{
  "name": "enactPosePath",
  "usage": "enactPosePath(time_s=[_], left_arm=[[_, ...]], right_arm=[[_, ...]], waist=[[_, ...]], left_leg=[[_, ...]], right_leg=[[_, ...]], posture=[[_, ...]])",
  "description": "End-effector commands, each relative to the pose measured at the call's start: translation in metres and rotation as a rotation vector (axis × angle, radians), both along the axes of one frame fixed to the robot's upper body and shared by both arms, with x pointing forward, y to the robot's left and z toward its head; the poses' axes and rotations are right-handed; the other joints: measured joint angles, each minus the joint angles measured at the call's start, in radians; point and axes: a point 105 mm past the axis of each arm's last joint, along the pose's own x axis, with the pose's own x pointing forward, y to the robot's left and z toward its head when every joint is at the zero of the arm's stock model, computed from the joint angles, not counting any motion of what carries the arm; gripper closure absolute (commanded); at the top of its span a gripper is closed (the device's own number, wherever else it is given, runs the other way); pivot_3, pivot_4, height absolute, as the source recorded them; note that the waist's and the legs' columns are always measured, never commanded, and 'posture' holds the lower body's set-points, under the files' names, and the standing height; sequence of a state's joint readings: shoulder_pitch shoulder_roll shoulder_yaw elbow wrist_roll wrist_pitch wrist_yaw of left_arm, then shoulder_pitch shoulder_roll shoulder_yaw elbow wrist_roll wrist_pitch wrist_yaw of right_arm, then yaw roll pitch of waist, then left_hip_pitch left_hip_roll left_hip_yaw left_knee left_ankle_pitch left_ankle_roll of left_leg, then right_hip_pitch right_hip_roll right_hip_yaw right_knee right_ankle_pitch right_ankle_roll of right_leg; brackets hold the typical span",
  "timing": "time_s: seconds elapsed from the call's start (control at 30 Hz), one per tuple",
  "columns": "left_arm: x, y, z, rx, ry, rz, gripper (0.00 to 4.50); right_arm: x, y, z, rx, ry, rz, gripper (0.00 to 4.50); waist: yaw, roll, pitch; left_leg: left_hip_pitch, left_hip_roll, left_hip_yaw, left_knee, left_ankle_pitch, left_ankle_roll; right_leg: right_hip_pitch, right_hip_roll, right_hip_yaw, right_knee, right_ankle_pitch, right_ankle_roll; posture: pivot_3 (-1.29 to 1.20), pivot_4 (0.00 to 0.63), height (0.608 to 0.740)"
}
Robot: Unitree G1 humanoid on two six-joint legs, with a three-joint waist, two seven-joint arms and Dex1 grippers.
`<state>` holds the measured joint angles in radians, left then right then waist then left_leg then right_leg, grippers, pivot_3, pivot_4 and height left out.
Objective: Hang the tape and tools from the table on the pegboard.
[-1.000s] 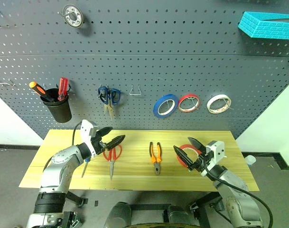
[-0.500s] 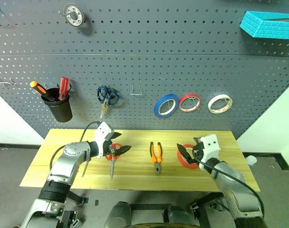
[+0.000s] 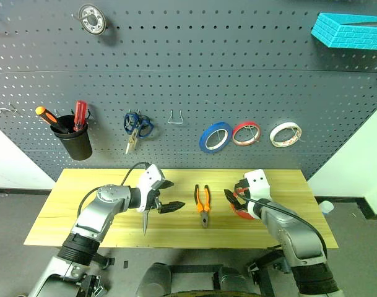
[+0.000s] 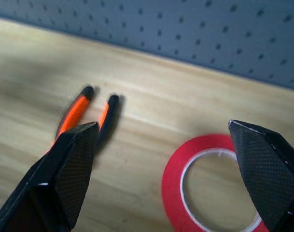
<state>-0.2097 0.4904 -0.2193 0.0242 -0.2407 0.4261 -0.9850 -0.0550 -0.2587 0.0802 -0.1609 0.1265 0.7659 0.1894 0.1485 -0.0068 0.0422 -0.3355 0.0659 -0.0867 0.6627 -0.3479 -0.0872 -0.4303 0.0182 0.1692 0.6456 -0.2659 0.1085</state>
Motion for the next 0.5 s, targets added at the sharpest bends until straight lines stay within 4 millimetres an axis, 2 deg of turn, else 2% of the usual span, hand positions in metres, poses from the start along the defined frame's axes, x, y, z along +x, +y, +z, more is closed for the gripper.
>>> enactPosePath(time_s=[0.03,0.2,0.5], left_arm=[[-0.002,-0.002,0.011,-0.012,-0.042,-0.012,0.02],[-0.008,-0.001,0.010,-0.012,-0.036,0.004,0.02],[-0.022,-0.002,0.006,-0.017,-0.008,0.011,0.02]], right_arm=[[0.003,0.007,-0.006,-0.034,0.038,-0.023,0.00],[0.004,0.031,-0.016,-0.054,0.042,0.052,0.00],[0.007,0.030,-0.018,-0.072,0.031,0.067,0.00]], waist=[[0.000,0.000,0.001],[-0.001,0.003,0.011],[-0.002,0.002,0.040]], left_leg=[[0.000,0.000,0.000,0.000,0.000,0.000],[-0.001,0.000,0.000,0.000,0.000,0.000],[-0.003,0.000,0.000,-0.001,0.000,0.000]], right_leg=[[0.000,0.000,0.000,0.000,0.000,0.000],[-0.001,0.000,0.000,0.000,0.000,0.000],[-0.003,0.000,0.000,0.000,-0.001,0.001]], posture=[[0.33,0.032,0.727],[0.34,0.052,0.727],[0.33,0.093,0.727]])
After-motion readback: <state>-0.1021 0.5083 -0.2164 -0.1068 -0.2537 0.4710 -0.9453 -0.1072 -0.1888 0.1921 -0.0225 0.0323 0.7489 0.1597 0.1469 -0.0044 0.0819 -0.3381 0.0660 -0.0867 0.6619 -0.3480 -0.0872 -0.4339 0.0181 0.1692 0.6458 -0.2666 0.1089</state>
